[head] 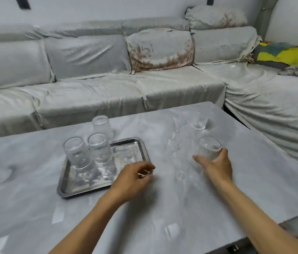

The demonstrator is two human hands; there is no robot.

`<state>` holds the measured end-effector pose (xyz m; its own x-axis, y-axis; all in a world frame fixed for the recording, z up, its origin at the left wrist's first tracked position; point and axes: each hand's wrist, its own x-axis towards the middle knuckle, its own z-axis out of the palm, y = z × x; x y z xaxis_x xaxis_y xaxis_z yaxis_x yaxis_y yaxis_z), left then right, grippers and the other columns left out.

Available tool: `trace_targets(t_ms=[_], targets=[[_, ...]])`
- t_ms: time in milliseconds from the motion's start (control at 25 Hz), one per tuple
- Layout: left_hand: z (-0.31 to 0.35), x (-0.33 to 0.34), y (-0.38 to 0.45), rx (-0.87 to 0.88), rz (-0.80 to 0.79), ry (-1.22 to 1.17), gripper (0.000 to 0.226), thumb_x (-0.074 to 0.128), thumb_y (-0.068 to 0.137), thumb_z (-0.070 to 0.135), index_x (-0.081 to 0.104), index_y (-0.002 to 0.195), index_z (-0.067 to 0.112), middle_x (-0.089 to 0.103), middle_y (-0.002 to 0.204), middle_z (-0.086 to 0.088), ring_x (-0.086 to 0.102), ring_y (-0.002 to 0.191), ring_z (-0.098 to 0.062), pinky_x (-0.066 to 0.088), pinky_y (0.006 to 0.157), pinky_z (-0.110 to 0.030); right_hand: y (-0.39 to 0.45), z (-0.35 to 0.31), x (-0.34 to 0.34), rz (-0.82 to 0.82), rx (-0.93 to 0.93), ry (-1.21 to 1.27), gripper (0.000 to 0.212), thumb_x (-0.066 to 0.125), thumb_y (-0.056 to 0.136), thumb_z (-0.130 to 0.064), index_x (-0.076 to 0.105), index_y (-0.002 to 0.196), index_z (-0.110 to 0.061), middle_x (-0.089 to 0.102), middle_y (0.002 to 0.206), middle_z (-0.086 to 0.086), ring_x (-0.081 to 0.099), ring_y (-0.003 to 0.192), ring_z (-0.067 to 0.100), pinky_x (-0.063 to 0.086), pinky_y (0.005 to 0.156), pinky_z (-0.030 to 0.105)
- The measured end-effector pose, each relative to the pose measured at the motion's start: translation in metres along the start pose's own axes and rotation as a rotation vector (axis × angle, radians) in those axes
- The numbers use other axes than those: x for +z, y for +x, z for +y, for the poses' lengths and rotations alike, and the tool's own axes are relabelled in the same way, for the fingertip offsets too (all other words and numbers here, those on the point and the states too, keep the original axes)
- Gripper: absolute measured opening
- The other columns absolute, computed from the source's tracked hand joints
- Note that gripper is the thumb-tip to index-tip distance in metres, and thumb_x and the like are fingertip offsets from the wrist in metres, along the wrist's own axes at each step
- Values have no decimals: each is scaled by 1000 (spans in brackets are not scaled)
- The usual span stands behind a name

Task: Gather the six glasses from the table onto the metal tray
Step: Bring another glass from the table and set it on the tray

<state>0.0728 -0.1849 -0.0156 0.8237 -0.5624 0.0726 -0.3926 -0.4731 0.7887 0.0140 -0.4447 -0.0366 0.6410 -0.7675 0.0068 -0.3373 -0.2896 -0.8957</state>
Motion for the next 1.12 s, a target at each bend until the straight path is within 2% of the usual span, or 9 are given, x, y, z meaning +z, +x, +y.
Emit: trace_targets(t_ms=[160,320,400,520,640,760,920,1040,1120], targets=[[-49,-66,-56,-106,285,-34,20,69,84,18,70,97,33,73,94,19,68,88,-3,56,77,-23,-44,-59,72,-308,-156,128,73,83,44,-54,49,105,-31,65,103,-11,65,94,15,54,84,38],[-105,-125,-82,-413,640,273,29,65,82,20,66,111,21,71,111,0,65,96,-22,52,79,-36,-61,-100,136,-421,-238,69,72,87,54,-42,50,112,-24,66,115,-2,63,103,19,52,92,41],[-119,-134,-75,-620,569,326,32,60,82,27,61,113,18,68,114,-6,61,105,-32,47,82,-39,-60,-111,162,-408,-258,-10,72,88,57,-38,49,115,-18,65,118,4,62,105,23,51,92,41],[-133,-142,-68,-827,389,324,11,57,75,30,54,78,21,66,90,-2,60,92,-33,47,82,-40,-53,-120,197,-346,-296,-135,75,87,60,-37,47,119,-13,57,125,7,57,111,26,48,93,38],[-148,-146,-67,-807,383,278,5,58,72,26,58,72,20,66,77,3,58,84,-30,48,80,-39,-46,-117,219,-364,-281,-179,75,88,60,-35,49,120,-14,59,125,7,58,111,26,49,94,43],[-152,-145,-65,-807,366,276,17,57,72,20,60,87,28,64,92,7,55,98,-27,40,78,-37,-44,-109,229,-372,-308,-178,73,88,60,-35,51,120,-17,65,122,5,62,108,25,51,92,45],[-154,-142,-64,-811,362,305,23,56,74,18,58,93,30,61,99,6,52,106,-27,34,77,-36,-45,-104,227,-365,-354,-190,79,87,62,-38,48,129,-18,65,125,5,61,112,26,50,94,43],[-153,-145,-66,-816,321,306,24,56,71,18,57,92,31,60,99,5,52,107,-27,35,77,-37,-49,-105,226,-423,-289,-142,81,88,64,-30,44,131,-17,60,130,5,59,114,26,49,94,42],[-147,-144,-66,-795,321,254,28,57,70,20,61,96,30,64,101,4,55,108,-26,41,81,-38,-68,-101,221,-370,-223,-37,75,86,66,-23,44,128,-17,62,124,5,60,103,23,48,85,37]])
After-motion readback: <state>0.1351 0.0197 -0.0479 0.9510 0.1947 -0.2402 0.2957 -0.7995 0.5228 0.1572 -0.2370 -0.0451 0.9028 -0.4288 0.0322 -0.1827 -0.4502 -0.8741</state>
